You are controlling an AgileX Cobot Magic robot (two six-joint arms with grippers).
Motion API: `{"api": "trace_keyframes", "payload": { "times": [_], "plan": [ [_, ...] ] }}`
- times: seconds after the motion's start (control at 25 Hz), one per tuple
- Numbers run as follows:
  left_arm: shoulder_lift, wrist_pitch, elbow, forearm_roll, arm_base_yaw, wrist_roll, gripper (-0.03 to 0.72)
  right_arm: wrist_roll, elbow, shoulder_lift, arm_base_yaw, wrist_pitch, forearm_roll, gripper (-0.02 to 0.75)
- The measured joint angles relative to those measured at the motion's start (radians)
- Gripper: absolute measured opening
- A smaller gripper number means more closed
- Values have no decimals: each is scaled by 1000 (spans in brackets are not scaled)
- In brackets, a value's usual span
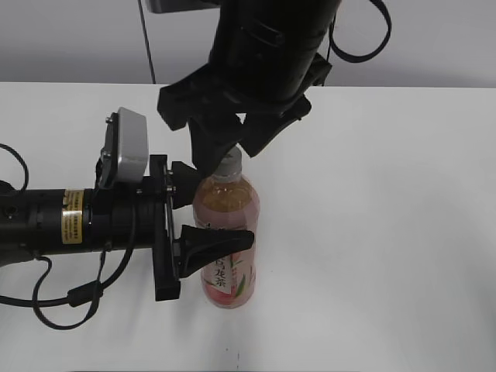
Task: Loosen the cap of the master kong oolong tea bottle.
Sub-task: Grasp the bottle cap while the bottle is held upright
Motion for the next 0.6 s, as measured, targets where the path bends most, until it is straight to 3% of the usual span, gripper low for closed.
{"api": "trace_keyframes", "payload": {
  "times": [0.36, 0.6],
  "plan": [
    [0, 0, 0, 0, 0, 0, 463, -13, -1, 18, 0, 0, 0, 428],
    [0, 0, 0, 0, 0, 0, 463, -37, -39, 18, 0, 1, -5, 291]
  ]
}}
